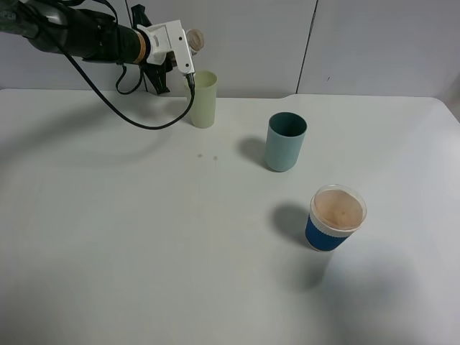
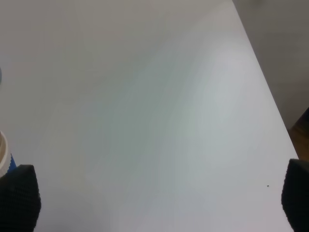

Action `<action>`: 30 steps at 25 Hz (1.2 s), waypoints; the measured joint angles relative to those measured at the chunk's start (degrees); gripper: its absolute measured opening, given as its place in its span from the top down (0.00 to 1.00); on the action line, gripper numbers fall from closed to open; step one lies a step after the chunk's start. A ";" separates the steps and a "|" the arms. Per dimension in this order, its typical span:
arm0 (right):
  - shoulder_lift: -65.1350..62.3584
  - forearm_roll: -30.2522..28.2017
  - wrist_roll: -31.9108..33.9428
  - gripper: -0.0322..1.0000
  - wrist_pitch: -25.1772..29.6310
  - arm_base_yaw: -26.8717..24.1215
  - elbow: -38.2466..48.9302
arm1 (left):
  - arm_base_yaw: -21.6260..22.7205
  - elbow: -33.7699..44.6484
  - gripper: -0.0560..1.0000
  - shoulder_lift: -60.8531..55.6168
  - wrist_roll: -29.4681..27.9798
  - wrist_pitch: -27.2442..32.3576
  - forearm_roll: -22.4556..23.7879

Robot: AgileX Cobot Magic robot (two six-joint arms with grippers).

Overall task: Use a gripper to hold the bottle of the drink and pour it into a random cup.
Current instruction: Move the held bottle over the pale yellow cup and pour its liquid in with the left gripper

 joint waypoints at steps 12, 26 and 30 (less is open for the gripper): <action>0.00 0.00 0.00 0.00 0.00 0.00 0.00 | -0.36 1.90 0.62 -0.99 -0.17 0.05 2.43; 0.00 0.00 0.00 0.00 0.00 0.00 0.00 | -2.19 2.00 0.62 -1.33 4.53 1.17 3.64; 0.00 0.00 0.00 0.00 0.00 0.00 0.00 | -2.24 2.00 0.62 -1.33 4.78 2.11 4.54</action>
